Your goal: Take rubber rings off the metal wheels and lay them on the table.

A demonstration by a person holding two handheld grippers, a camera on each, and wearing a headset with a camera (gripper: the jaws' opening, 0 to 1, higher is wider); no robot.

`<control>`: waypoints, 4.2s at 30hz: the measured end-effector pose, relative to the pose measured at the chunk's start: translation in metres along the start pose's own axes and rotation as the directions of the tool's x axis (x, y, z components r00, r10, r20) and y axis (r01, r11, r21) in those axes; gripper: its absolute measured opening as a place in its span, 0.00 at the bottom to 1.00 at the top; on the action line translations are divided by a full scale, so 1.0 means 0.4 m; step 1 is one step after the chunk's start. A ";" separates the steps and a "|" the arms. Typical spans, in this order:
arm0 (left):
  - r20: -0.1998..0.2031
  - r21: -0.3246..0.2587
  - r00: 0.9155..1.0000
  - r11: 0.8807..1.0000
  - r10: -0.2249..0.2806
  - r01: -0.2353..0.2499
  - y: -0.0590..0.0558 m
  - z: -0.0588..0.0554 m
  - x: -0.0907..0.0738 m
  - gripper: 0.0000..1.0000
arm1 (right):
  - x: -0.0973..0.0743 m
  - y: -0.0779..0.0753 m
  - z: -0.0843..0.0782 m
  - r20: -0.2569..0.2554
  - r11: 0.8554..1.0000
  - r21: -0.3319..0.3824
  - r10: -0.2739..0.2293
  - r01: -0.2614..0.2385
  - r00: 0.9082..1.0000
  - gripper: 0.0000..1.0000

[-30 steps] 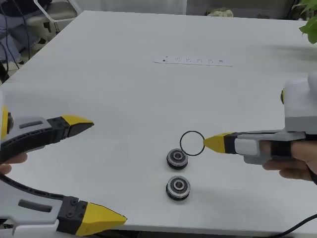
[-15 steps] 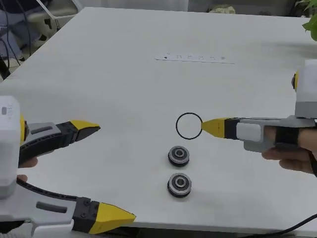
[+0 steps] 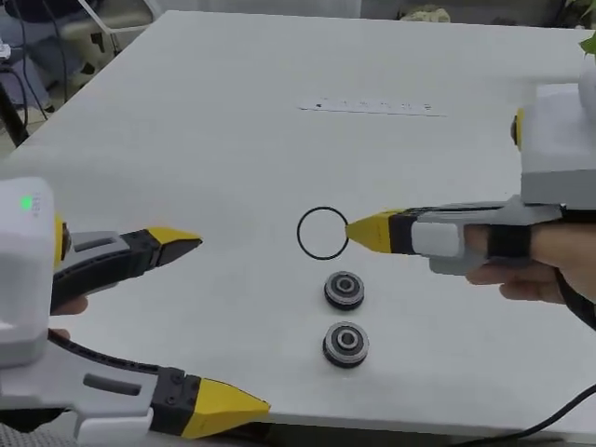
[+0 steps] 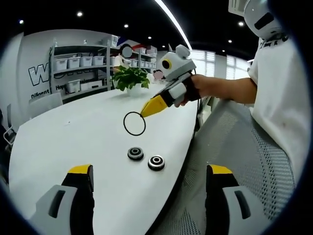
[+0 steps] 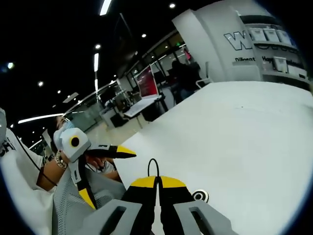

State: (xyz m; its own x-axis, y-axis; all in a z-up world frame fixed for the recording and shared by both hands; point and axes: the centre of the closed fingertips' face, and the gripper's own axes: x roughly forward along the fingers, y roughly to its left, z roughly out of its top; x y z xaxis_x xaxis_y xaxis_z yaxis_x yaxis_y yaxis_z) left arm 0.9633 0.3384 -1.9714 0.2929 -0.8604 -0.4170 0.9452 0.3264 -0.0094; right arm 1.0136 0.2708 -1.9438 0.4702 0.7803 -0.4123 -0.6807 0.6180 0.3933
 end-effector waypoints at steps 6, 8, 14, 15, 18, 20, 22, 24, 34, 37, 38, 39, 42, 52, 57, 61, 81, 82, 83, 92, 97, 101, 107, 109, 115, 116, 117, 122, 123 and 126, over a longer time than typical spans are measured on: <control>0.000 -0.001 1.000 1.000 -0.003 0.003 -0.002 -0.001 0.000 0.93 | 0.041 0.018 -0.007 -0.078 0.996 -0.081 0.019 -0.025 0.997 0.00; -0.004 -0.002 1.000 1.000 -0.003 0.003 -0.002 -0.003 0.000 0.93 | 0.055 0.021 -0.021 -0.122 0.992 -0.117 0.021 -0.035 0.992 0.00; -0.008 -0.003 1.000 1.000 0.003 -0.003 0.002 -0.007 0.000 0.93 | 0.097 0.023 -0.073 -0.211 0.985 -0.158 0.028 -0.062 0.977 0.00; -0.010 -0.003 1.000 1.000 0.004 -0.004 0.002 -0.008 0.000 0.92 | 0.104 0.022 -0.091 -0.231 0.984 -0.165 0.025 -0.065 0.973 0.00; -0.016 -0.003 1.000 1.000 0.006 -0.006 0.004 -0.011 0.000 0.92 | 0.115 0.018 -0.130 -0.255 0.984 -0.168 0.021 -0.066 0.967 0.00; -0.023 -0.004 1.000 1.000 0.005 -0.006 0.005 -0.015 0.001 0.91 | 0.118 0.018 -0.157 -0.271 0.985 -0.156 0.030 -0.075 0.962 0.00; -0.028 -0.004 1.000 1.000 0.005 -0.005 0.004 -0.017 0.002 0.91 | 0.120 0.021 -0.177 -0.285 0.987 -0.137 0.047 -0.089 0.957 0.00; -0.033 -0.003 0.999 1.000 0.003 -0.004 0.004 -0.020 0.003 0.91 | 0.123 0.017 -0.193 -0.298 0.991 -0.103 0.053 -0.087 0.953 0.00; -0.034 -0.005 0.999 1.000 0.010 -0.011 0.008 -0.019 0.002 0.90 | 0.139 -0.012 -0.237 -0.328 0.996 -0.070 0.023 -0.049 0.944 0.00; -0.040 -0.004 0.999 1.000 0.010 -0.010 0.008 -0.022 0.002 0.90 | 0.144 -0.024 -0.255 -0.347 0.995 -0.091 -0.001 -0.033 0.938 0.00; -0.042 -0.004 0.999 1.000 0.010 -0.010 0.008 -0.023 0.002 0.90 | 0.145 -0.025 -0.260 -0.352 0.995 -0.098 -0.004 -0.033 0.936 0.00; -0.042 -0.004 0.999 1.000 0.009 -0.009 0.008 -0.023 0.002 0.89 | 0.148 -0.028 -0.264 -0.356 0.994 -0.109 -0.010 -0.031 0.934 0.00; -0.044 -0.003 0.999 1.000 0.009 -0.010 0.008 -0.024 0.002 0.89 | 0.151 -0.036 -0.270 -0.360 0.992 -0.128 -0.028 -0.019 0.932 0.00; -0.049 -0.006 0.999 1.000 0.005 -0.006 0.006 -0.027 0.002 0.89 | 0.157 -0.048 -0.273 -0.362 0.986 -0.165 -0.048 -0.013 0.931 0.00; -0.049 -0.008 0.999 1.000 0.010 -0.011 0.008 -0.027 0.002 0.89 | 0.156 -0.059 -0.269 -0.356 0.982 -0.190 -0.067 -0.002 0.932 0.00; -0.051 -0.006 0.999 1.000 0.010 -0.010 0.008 -0.028 0.002 0.88 | 0.154 -0.062 -0.260 -0.344 0.982 -0.189 -0.072 0.006 0.936 0.01; -0.061 -0.001 0.998 1.000 0.010 -0.010 0.005 -0.032 0.001 0.87 | 0.097 -0.067 -0.142 -0.198 0.987 -0.156 -0.072 0.041 0.978 0.03; -0.063 -0.001 0.998 1.000 0.009 -0.009 0.005 -0.032 0.001 0.87 | 0.091 -0.065 -0.137 -0.193 0.986 -0.160 -0.071 0.040 0.979 0.03; -0.064 0.000 0.998 1.000 0.008 -0.008 0.004 -0.033 0.001 0.87 | 0.087 -0.063 -0.135 -0.193 0.986 -0.164 -0.069 0.037 0.979 0.03; -0.081 0.001 0.997 1.000 -0.019 0.019 -0.008 -0.039 0.005 0.88 | 0.048 -0.073 -0.139 -0.218 0.967 -0.252 -0.087 0.030 0.972 0.06; -0.098 0.045 0.995 0.998 -0.035 0.039 -0.025 -0.037 0.005 0.91 | 0.033 -0.072 -0.179 -0.274 0.948 -0.318 -0.084 -0.008 0.958 0.07; -0.111 0.055 0.993 0.997 -0.045 0.051 -0.025 -0.035 0.003 0.92 | 0.019 -0.073 -0.196 -0.294 0.936 -0.352 -0.084 -0.026 0.952 0.10; -0.121 0.113 0.991 0.991 -0.052 0.065 -0.027 0.010 0.001 0.94 | 0.002 -0.089 -0.226 -0.306 0.917 -0.397 -0.081 -0.050 0.948 0.17; -0.106 0.138 0.993 0.988 -0.060 0.075 -0.027 0.039 0.005 0.94 | 0.000 -0.105 -0.248 -0.335 0.906 -0.419 -0.097 -0.056 0.937 0.21; -0.055 0.196 0.990 0.971 -0.129 0.137 -0.039 0.116 0.042 0.93 | 0.014 -0.117 -0.291 -0.379 0.928 -0.363 -0.065 -0.083 0.923 0.25; -0.042 0.196 0.988 0.969 -0.147 0.152 -0.044 0.125 0.048 0.93 | 0.016 -0.114 -0.296 -0.384 0.928 -0.362 -0.061 -0.090 0.921 0.26; -0.031 0.189 0.986 0.968 -0.161 0.164 -0.044 0.133 0.058 0.92 | 0.017 -0.111 -0.304 -0.391 0.926 -0.365 -0.055 -0.100 0.919 0.26; -0.019 0.205 0.982 0.960 -0.190 0.190 -0.041 0.153 0.099 0.90 | 0.020 -0.113 -0.328 -0.416 0.913 -0.390 -0.054 -0.124 0.908 0.28; -0.009 0.209 0.980 0.958 -0.200 0.198 -0.042 0.160 0.112 0.89 | 0.021 -0.112 -0.329 -0.417 0.911 -0.391 -0.051 -0.129 0.907 0.28; 0.000 0.204 0.960 0.940 -0.279 0.273 -0.059 0.162 0.140 0.85 | 0.031 -0.102 -0.333 -0.413 0.908 -0.393 -0.034 -0.144 0.910 0.31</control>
State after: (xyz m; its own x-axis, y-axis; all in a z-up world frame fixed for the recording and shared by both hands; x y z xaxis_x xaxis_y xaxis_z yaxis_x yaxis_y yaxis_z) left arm 0.9666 0.2573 -1.9356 0.0178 -0.9171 -0.3982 0.9980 -0.0077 0.0623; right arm 0.9723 0.2424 -2.0745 0.2192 0.6492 -0.7283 -0.9065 0.4115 0.0940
